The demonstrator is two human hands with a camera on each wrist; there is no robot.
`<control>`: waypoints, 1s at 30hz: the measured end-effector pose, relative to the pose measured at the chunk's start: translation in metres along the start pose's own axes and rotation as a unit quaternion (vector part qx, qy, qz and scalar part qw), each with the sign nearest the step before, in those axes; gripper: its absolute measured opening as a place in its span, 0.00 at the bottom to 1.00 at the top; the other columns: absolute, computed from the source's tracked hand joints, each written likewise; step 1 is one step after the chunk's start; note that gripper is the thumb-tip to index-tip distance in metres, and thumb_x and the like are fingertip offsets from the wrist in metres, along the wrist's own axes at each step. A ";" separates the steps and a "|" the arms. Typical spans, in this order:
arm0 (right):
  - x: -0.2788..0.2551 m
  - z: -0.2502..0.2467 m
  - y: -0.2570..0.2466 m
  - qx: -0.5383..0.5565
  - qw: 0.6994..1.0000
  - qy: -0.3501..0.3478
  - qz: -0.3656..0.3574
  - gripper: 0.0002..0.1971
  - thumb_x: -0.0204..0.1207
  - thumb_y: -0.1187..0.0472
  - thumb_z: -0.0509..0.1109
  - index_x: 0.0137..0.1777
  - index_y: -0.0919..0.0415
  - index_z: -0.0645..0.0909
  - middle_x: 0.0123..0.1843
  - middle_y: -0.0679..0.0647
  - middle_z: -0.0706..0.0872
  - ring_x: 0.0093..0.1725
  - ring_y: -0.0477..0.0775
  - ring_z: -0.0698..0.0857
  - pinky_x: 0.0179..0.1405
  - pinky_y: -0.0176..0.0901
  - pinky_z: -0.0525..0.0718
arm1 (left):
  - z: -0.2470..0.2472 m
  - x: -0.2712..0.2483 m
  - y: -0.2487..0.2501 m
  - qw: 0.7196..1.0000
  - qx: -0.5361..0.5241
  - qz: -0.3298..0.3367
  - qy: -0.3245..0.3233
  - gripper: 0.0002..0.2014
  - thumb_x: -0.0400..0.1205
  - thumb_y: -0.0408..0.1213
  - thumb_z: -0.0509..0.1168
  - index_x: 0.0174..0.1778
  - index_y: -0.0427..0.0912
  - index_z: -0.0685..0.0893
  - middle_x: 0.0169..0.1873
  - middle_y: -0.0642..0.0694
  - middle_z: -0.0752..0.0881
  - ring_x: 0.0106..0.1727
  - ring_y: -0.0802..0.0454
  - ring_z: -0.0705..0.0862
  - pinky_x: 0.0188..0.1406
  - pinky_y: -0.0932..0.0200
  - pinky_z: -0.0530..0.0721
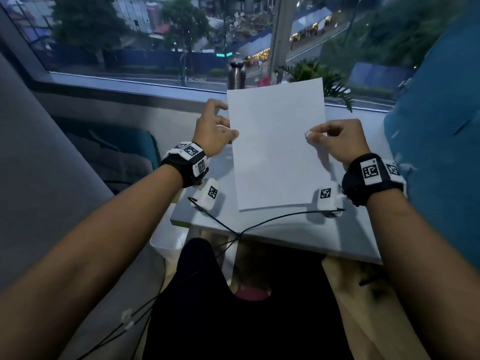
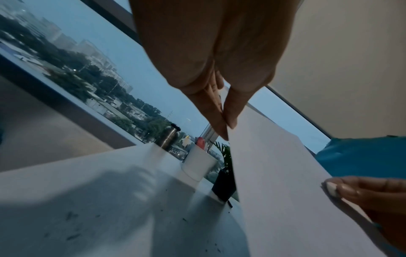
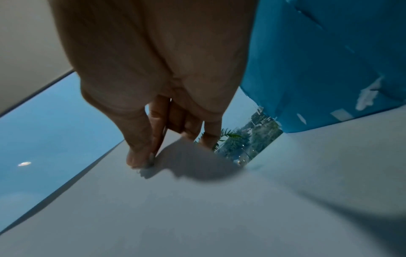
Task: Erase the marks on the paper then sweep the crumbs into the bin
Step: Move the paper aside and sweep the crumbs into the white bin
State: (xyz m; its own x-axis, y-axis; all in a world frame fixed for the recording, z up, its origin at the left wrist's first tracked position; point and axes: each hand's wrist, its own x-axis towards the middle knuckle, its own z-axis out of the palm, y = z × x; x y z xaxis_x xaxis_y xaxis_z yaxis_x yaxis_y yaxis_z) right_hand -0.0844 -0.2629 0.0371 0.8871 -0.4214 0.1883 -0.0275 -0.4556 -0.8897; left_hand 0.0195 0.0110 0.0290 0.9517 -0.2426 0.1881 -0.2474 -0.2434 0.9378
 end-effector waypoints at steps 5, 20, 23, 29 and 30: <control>-0.006 -0.002 0.009 0.033 0.998 -0.043 0.033 0.04 0.70 0.66 0.80 0.43 0.65 0.90 0.47 0.69 0.91 0.45 0.59 0.90 0.48 0.51 0.91 | -0.006 0.013 -0.009 0.999 -0.025 0.014 0.022 0.19 0.74 0.20 0.71 0.55 0.43 0.77 0.32 0.48 0.74 0.24 0.60 0.73 0.37 0.51 0.87; -0.029 0.035 0.031 -0.252 0.951 -0.162 -0.076 0.01 0.72 0.60 0.78 0.42 0.55 0.89 0.70 0.54 0.83 0.72 0.55 0.78 0.75 0.49 0.73 | 0.016 0.000 -0.059 0.977 0.195 -0.023 -0.079 0.24 0.70 0.33 0.81 0.63 0.44 0.88 0.50 0.44 0.87 0.39 0.54 0.84 0.48 0.62 0.85; -0.032 0.058 0.038 -0.305 0.902 -0.303 -0.045 0.02 0.70 0.58 0.79 0.39 0.54 0.90 0.57 0.50 0.90 0.62 0.52 0.84 0.61 0.47 0.81 | 0.023 -0.002 -0.071 0.943 0.298 -0.063 -0.133 0.30 0.67 0.40 0.83 0.67 0.42 0.86 0.57 0.45 0.87 0.54 0.50 0.86 0.59 0.63 0.80; -0.018 0.073 0.038 -0.339 0.882 -0.326 -0.035 0.02 0.69 0.63 0.79 0.37 0.56 0.91 0.42 0.48 0.92 0.46 0.47 0.87 0.44 0.39 0.82 | 0.019 0.008 -0.084 0.838 0.490 -0.060 -0.234 0.41 0.67 0.62 0.78 0.77 0.57 0.74 0.77 0.40 0.65 0.79 0.39 0.64 0.74 0.42 0.70; -0.014 0.078 0.035 -0.326 0.890 -0.317 -0.041 0.02 0.69 0.64 0.78 0.38 0.56 0.91 0.39 0.48 0.91 0.43 0.45 0.87 0.43 0.39 0.83 | 0.018 0.009 -0.085 0.813 0.521 -0.052 -0.254 0.43 0.69 0.65 0.74 0.80 0.59 0.69 0.81 0.41 0.59 0.81 0.38 0.58 0.75 0.38 0.66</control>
State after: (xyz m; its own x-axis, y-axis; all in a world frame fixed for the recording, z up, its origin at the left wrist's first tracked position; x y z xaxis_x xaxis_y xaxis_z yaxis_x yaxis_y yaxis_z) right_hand -0.0618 -0.2119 -0.0289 0.9744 0.0660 -0.2150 -0.0299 -0.9095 -0.4147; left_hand 0.0458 0.0126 -0.0539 0.8443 -0.4629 -0.2698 -0.4426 -0.8864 0.1358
